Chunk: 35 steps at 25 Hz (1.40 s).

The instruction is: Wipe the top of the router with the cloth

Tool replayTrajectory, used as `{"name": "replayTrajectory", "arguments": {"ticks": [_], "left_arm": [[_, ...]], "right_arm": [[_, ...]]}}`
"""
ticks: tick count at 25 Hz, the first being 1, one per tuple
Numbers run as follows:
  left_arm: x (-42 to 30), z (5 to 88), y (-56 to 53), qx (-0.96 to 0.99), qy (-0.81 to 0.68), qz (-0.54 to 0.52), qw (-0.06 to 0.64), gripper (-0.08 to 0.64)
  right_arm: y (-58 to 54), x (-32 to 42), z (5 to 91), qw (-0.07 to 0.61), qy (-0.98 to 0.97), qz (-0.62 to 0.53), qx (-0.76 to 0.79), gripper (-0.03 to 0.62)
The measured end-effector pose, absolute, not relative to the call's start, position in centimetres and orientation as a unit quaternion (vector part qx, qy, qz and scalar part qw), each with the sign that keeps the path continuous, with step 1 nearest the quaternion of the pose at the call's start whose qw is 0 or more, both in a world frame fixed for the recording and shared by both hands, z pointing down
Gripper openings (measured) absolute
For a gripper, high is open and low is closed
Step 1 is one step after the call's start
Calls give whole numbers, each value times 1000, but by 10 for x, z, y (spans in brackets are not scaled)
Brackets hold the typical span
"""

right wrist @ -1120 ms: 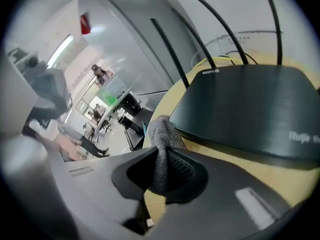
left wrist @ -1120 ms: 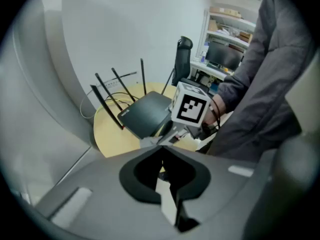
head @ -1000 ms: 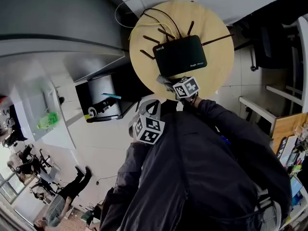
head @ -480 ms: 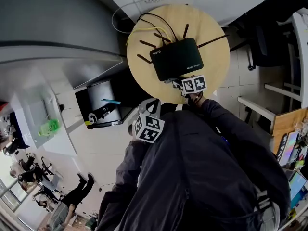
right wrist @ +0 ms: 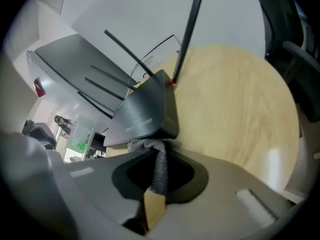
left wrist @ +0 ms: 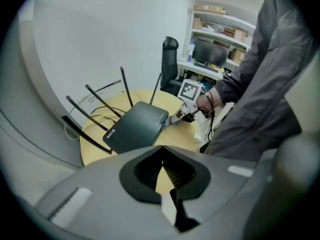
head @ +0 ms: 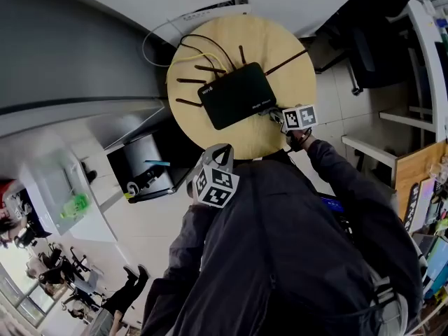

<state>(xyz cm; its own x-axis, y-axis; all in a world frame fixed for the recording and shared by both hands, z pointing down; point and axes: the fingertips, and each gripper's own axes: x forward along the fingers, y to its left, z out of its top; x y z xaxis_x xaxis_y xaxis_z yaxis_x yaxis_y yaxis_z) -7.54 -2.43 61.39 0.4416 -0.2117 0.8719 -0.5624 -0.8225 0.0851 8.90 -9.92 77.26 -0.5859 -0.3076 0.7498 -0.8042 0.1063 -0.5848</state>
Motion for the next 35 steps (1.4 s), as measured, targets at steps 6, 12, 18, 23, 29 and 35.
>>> {"name": "replayTrajectory", "arguments": {"ticks": [6,12,18,23,29,35], "left_arm": [[-57,612,-31,829,-229,478,177,0],[-55,612,-35,827,-243,474,182,0],[-56,617,-41,829,-257,462,185,0],[-57,616,-43,835,-258,451,179,0],[-58,613,-55,846,-265,431,171,0],[-71,609,-63,854,-278,405,171,0]], "right_arm": [[-109,129,771,231,-707,529,408,34],[-96,113,747,265,-749,481,370,34],[-95,87,660,269,-836,350,325,34],[-95,65,587,268,-885,241,297,32],[-97,51,559,278,-895,200,287,32],[-96,36,548,293,-895,182,283,32]]}}
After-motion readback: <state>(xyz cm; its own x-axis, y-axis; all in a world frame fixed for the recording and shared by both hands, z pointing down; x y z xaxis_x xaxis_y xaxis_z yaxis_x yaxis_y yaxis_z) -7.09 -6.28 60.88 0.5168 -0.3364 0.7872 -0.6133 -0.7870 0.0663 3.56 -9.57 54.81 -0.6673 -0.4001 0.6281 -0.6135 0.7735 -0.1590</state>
